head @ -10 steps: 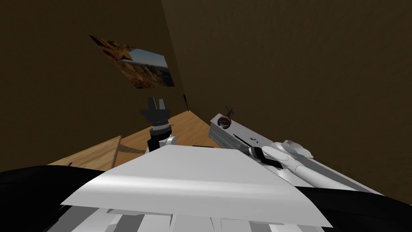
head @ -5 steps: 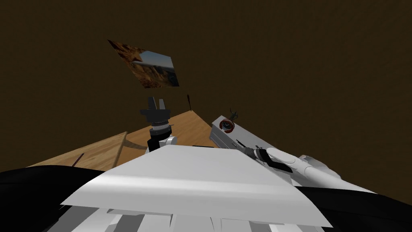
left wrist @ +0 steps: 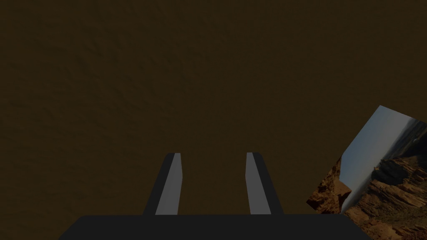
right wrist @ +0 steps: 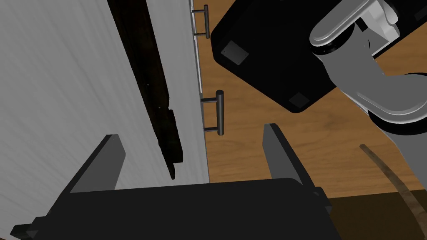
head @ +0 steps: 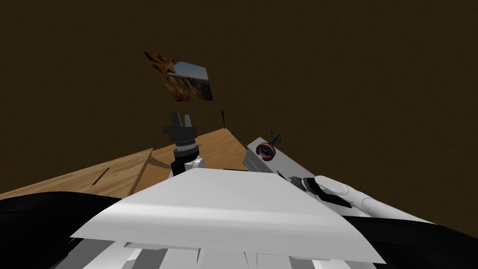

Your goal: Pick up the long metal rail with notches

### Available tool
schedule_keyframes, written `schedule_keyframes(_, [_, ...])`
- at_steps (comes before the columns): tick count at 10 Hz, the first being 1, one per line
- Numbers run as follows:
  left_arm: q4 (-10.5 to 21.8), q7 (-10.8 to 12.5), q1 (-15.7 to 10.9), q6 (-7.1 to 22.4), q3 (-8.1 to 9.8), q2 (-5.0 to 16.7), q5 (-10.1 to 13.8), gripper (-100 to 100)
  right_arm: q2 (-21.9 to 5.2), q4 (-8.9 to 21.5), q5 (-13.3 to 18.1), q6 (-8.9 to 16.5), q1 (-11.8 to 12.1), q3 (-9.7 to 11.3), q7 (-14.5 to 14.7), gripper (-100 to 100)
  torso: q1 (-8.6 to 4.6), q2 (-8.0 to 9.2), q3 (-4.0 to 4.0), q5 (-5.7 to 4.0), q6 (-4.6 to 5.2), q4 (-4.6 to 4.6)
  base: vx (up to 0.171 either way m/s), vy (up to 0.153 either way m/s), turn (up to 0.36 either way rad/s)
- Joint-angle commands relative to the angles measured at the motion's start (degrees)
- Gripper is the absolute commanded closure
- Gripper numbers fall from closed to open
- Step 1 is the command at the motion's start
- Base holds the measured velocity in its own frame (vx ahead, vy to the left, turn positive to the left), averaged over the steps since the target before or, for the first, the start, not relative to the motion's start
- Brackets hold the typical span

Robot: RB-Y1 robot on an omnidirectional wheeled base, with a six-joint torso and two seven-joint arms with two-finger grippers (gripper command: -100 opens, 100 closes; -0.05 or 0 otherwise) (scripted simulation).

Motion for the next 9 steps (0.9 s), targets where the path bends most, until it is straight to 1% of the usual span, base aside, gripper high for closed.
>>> schedule_keyframes(1, [0.0, 0.0, 0.0, 0.0, 0.0, 0.0, 0.0, 0, 0.52, 1.6, 1.19, -0.13, 0.56, 1.37, -1.13, -100, 0.0, 0.0, 0.0, 0.0, 0.0, 0.0, 0.115, -0.11, 0.169])
schedule_keyframes(2, [0.0, 0.0, 0.0, 0.0, 0.0, 0.0, 0.0, 0, 0.65, 0.88, 1.54, 0.24, -0.32, 1.4, -1.35, -100, 0.08, 0.03, 0.01, 0.0, 0.01, 0.0, 0.05, -0.046, 0.035])
schedule_keyframes(3, [0.0, 0.0, 0.0, 0.0, 0.0, -0.01, 0.0, 0, 0.73, 0.98, 1.74, 0.28, -0.38, 1.58, -1.72, 0, 0.31, 0.22, 0.12, 0.06, 0.05, 0.04, 0.01, -0.01, -0.002])
schedule_keyframes(4, [0.0, 0.0, -0.01, 0.0, -0.01, -0.01, 0.0, 0, 2.37, 2.29, 1.82, 1.08, -0.19, 1.91, -0.93, -100, 0.47, 0.38, 0.22, 0.1, 0.05, 0.08, 0.013, -0.006, 0.081])
schedule_keyframes(6, [0.0, 0.0, -0.01, 0.0, -0.01, -0.01, 0.0, 0, 4.45, 3.94, 1.95, 2.07, 0.05, 2.36, 0.01, -100, 0.53, 0.44, 0.25, 0.11, 0.05, 0.1, 0.014, -0.006, 0.068])
schedule_keyframes(7, [0.0, 0.0, -0.01, 0.0, -0.01, -0.01, 0.0, 0, 3.87, 3.44, 2.2, 1.6, -0.42, 2.41, -0.68, -100, 0.53, 0.45, 0.26, 0.11, 0.05, 0.1, 0.005, -0.003, 0.011])
schedule_keyframes(8, [0.0, 0.0, -0.01, 0.0, -0.01, -0.01, 0.0, 0, 4.02, 3.56, 2.25, 1.73, -0.44, 2.46, -0.62, 100, 0.55, 0.47, 0.27, 0.13, 0.06, 0.11, 0.0, 0.0, 0.0])
schedule_keyframes(9, [0.0, 0.0, -0.01, 0.0, -0.01, -0.01, 0.0, 0, 4.0, 3.55, 2.24, 1.72, -0.44, 2.46, -0.62, 100, 0.56, 0.49, 0.29, 0.13, 0.06, 0.11, -0.002, 0.003, -0.01])
